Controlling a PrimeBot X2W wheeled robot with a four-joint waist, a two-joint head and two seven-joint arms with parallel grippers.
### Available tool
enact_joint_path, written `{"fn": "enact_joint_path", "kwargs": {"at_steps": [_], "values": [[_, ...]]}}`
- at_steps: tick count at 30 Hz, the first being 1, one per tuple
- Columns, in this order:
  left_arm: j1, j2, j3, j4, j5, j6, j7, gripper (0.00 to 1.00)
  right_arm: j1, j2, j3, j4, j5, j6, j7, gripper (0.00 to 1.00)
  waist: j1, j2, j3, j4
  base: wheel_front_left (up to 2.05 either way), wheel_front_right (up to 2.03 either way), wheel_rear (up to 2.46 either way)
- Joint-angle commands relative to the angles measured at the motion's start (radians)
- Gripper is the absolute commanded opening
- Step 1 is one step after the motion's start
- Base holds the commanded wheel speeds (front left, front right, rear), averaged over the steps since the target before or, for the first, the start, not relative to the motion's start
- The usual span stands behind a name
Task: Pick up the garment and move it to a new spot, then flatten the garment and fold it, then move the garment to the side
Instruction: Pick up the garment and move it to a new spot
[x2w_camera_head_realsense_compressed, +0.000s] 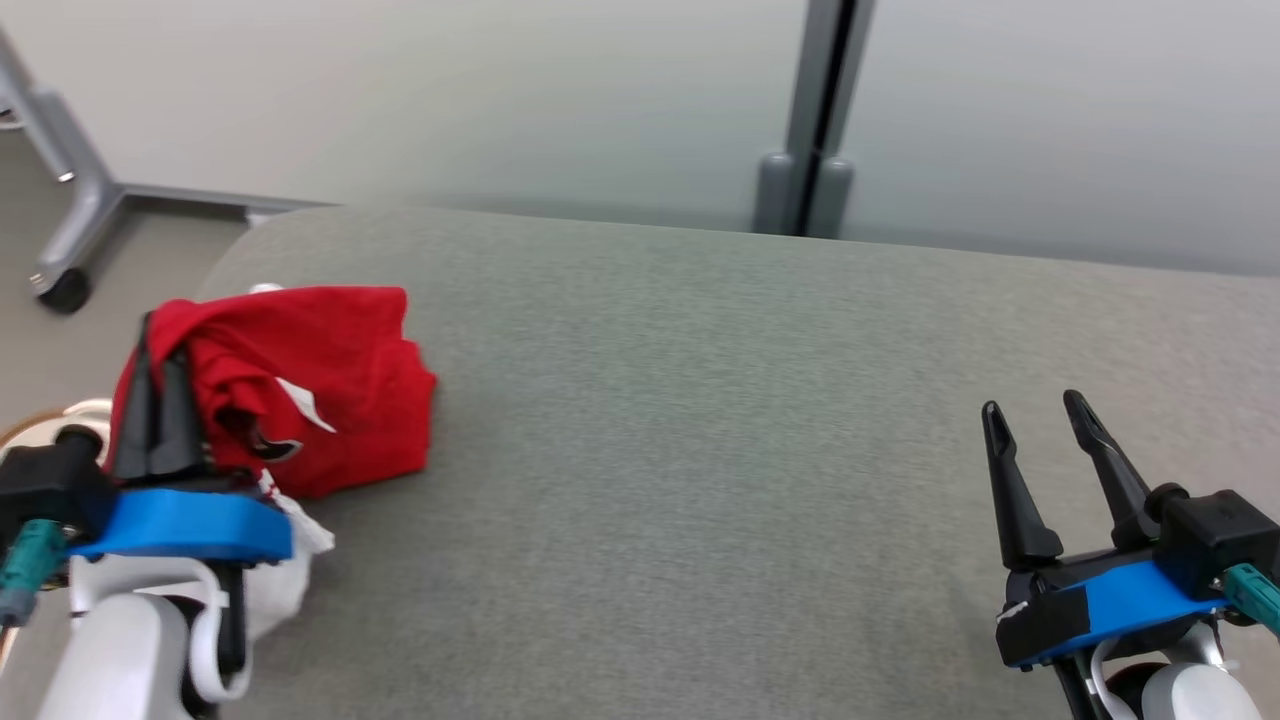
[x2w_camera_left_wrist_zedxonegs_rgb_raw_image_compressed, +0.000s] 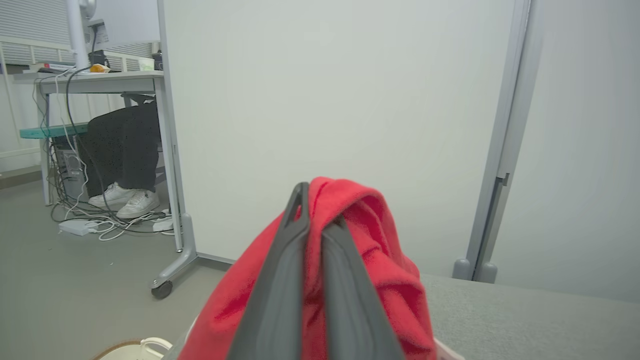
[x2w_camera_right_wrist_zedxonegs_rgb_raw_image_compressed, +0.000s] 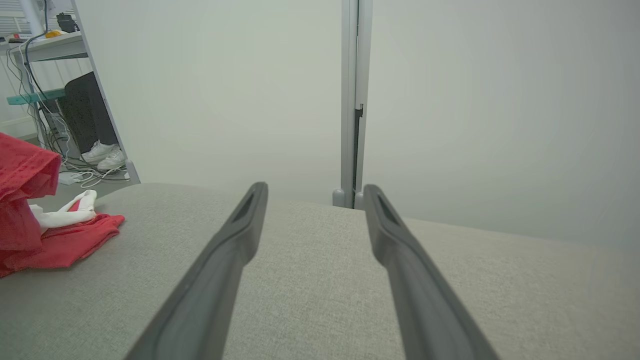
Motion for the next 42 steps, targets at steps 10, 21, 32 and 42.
{"fn": "enact_joint_path", "kwargs": {"at_steps": [10,21,32,42], "values": [[-0.013,-0.083,-0.198,-0.197,0.03,-0.06,0.118,0.0,-0.023,0.011,0.009,-0.027,0.004,0.0,-0.003,1.0,0.0003,0.0002,0.044,-0.21,0.0,0.0,0.0],[-0.202,-0.177,-0.417,-0.085,0.084,-0.171,0.158,0.0,-0.069,0.019,0.006,0.003,0.025,0.0,-0.052,1.0,0.0003,0.0002,0.199,-0.459,0.0,0.0,0.0],[-0.253,-0.226,-0.62,0.115,0.06,-0.208,0.141,0.0,-0.097,0.022,-0.006,0.059,0.066,0.0,-0.113,1.0,0.0003,0.0002,0.286,-0.507,0.0,0.0,0.0],[-0.233,-0.208,-0.603,0.113,0.038,-0.175,0.026,1.0,-0.093,0.022,-0.013,0.104,0.049,0.0,-0.117,1.0,0.0003,0.0002,0.172,-0.401,0.0,0.0,0.0]]}}
